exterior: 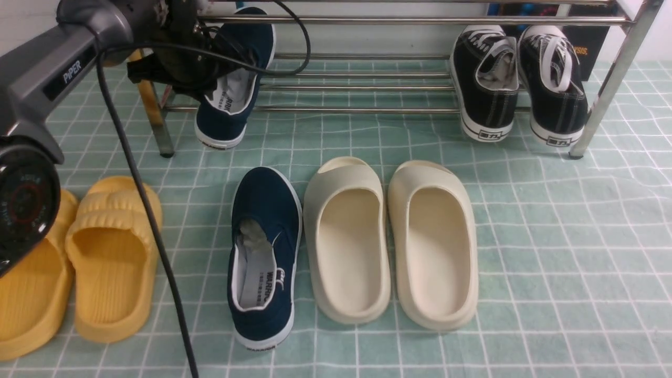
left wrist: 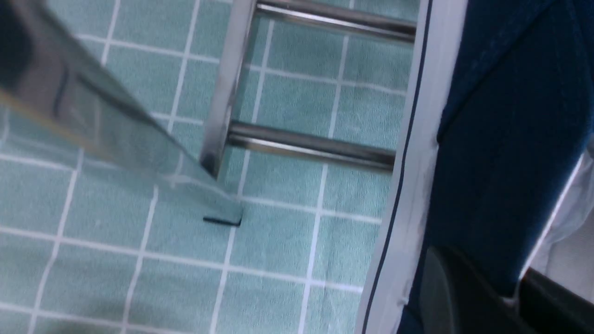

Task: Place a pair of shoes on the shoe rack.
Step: Use the left arm to put a shoe into the shoe rack

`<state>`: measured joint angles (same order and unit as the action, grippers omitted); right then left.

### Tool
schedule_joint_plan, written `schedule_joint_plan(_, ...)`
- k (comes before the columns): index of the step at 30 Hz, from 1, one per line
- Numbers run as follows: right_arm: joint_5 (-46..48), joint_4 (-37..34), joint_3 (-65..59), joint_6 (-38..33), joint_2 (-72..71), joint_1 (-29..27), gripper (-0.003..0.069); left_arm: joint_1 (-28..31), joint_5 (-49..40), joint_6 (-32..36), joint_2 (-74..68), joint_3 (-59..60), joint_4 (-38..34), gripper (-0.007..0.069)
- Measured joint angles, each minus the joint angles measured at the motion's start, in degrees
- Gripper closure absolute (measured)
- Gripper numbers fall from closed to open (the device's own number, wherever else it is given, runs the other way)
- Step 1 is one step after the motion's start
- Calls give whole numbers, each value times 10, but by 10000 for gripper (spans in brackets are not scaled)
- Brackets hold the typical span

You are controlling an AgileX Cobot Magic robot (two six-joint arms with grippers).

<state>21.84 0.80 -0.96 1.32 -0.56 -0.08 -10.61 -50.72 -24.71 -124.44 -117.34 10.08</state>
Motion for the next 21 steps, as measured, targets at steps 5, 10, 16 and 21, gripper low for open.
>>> schedule_joint_plan(5,0,0,0,-1,0,0,421,0,29,-12,-13,-4,3,606)
schedule_joint_plan(10,0,0,0,-1,0,0,421,1,38,-28,-20,-5,3,547)
schedule_joint_plan(16,0,0,0,-1,0,0,421,2,60,-47,-23,-8,-1,344)
schedule_joint_plan(21,0,0,0,-1,0,0,421,0,49,-48,-10,-8,-8,214)
